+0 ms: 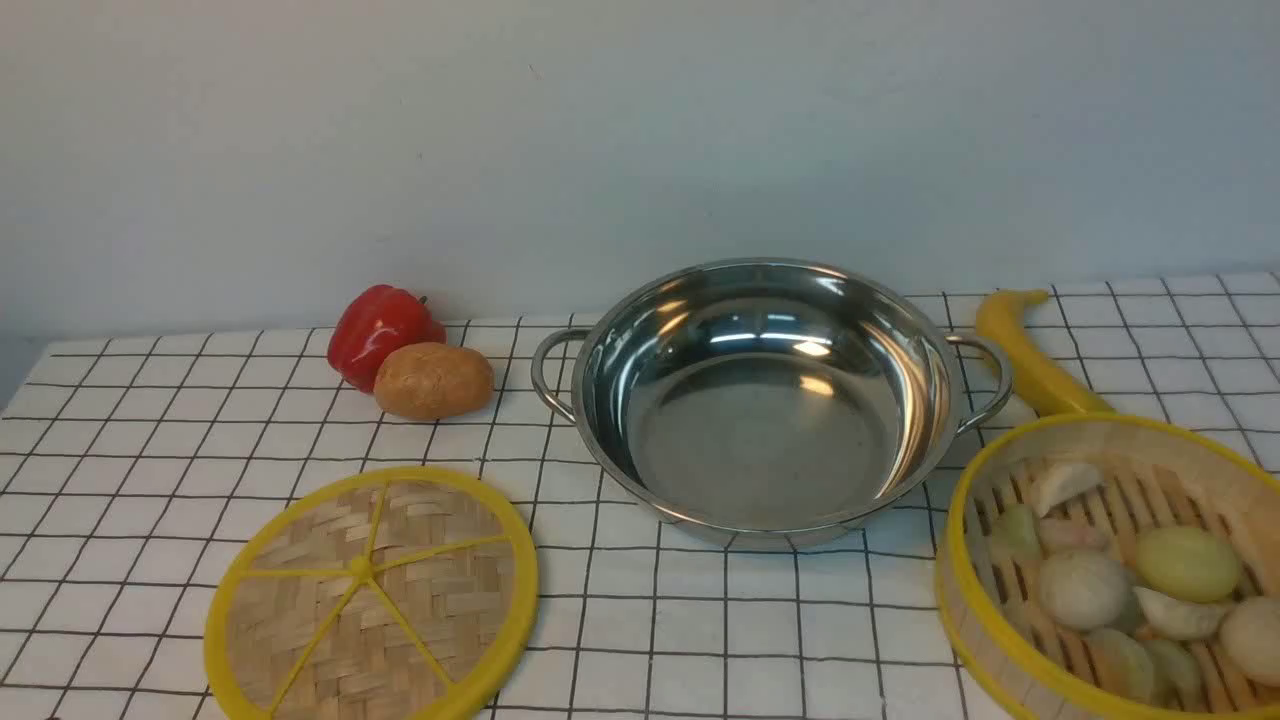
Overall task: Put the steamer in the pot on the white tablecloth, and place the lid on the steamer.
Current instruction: 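Reach for and grasp the rim of the bamboo steamer holding the buns with the right gripper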
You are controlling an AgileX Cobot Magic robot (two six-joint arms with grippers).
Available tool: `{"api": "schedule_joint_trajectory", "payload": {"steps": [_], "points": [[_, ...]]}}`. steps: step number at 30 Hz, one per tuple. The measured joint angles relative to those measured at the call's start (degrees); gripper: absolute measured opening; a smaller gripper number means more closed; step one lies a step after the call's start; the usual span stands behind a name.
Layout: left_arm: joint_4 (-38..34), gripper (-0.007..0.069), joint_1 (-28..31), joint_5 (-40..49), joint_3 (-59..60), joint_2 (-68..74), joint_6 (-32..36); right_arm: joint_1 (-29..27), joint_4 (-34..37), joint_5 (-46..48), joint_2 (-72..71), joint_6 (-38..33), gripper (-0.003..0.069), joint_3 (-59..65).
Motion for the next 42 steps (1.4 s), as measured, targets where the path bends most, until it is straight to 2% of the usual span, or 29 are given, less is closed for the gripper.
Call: {"api": "schedule_joint_trajectory", "payload": {"steps": [25, 33, 37, 39, 40, 41, 42], "points": [[0.1, 0.0243, 0.0, 0.0, 0.0, 0.0, 0.0, 0.0, 0.0, 0.0, 0.0, 0.0, 0.024, 0.0], [6.2, 0.0243, 0.0, 0.0, 0.0, 0.0, 0.0, 0.0, 0.3, 0.0, 0.0, 0.0, 0.024, 0.0], [4.0, 0.0243, 0.0, -1.0, 0.0, 0.0, -2.6, 0.0, 5.5, -0.1, 0.0, 2.6, 0.024, 0.0], [-2.3, 0.0243, 0.0, -3.1, 0.0, 0.0, -7.1, 0.0, 13.1, -0.1, 0.0, 6.8, 0.024, 0.0], [-3.1, 0.0243, 0.0, -3.4, 0.0, 0.0, -7.6, 0.0, 13.8, -0.1, 0.0, 7.2, 0.024, 0.0], [-6.1, 0.0243, 0.0, -4.1, 0.0, 0.0, -9.5, 0.0, 17.4, -0.1, 0.0, 9.4, 0.024, 0.0], [-12.3, 0.0243, 0.0, -4.8, 0.0, 0.0, -13.2, 0.0, 22.1, -0.1, 0.0, 12.7, 0.024, 0.0]]}}
